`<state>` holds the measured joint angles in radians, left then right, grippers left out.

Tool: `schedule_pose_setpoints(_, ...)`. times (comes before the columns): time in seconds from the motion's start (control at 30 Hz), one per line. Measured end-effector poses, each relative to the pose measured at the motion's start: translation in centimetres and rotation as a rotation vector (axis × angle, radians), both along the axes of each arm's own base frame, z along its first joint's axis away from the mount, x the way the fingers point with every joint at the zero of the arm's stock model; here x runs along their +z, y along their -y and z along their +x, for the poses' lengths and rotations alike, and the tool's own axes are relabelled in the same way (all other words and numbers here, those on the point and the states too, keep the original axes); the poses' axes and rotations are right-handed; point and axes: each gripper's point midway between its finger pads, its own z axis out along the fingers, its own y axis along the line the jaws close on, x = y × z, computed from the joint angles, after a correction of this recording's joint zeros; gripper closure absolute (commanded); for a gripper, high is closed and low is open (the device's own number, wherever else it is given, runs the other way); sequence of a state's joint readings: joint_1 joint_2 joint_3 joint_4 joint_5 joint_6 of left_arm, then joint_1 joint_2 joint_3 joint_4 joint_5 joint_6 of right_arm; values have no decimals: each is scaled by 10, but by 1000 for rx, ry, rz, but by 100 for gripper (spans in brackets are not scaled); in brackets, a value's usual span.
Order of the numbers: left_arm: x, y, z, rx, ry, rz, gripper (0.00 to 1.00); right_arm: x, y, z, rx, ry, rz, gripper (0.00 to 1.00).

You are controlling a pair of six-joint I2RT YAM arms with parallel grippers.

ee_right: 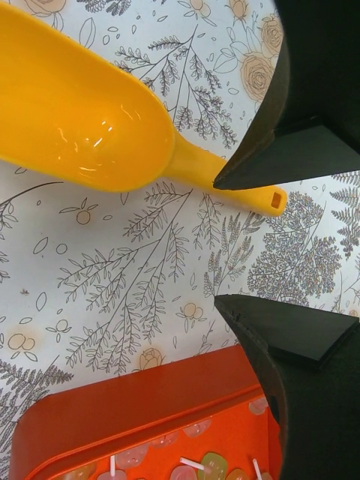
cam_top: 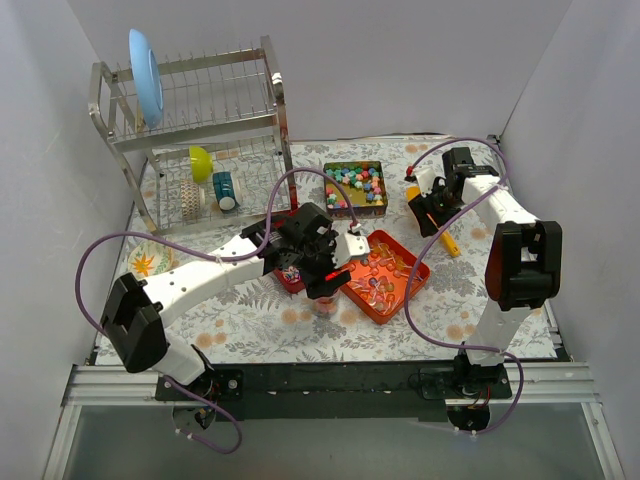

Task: Pack the candies
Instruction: Close the bottle lid on the packing bottle.

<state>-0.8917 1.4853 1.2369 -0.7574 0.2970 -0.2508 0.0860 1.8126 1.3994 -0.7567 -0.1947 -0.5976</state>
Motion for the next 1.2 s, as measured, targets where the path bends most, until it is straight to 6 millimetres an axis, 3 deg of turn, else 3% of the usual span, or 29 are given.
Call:
schedule_pose_setpoints(0.27,-2,-5,5,16,29,27,32,0,-1,0,3,-1,3,34)
schedule_pose_setpoints(0.53,-4,-8,4,30,26,31,9,0,-4,2,11,1,3,34)
schedule_pose_setpoints(0.57,-3,-8,4,34,26,31,2,0,-5,2,12,1,2,34)
schedule_pose_setpoints(0.73,9,-14,4,89,45,-11,2,0,-5,0,26,-7,-6,34)
schedule_pose_setpoints(0.87,17,-31,-2,171,57,-99,2,7,-2,-2,39,-33,-25,35)
schedule_pose_setpoints(1.03,4,-55,-16,260,103,-240,2,19,1,2,60,-42,-52,35)
schedule_pose_setpoints(1.2,-17,-56,-21,252,177,-383,2,44,-7,1,94,-45,-7,35)
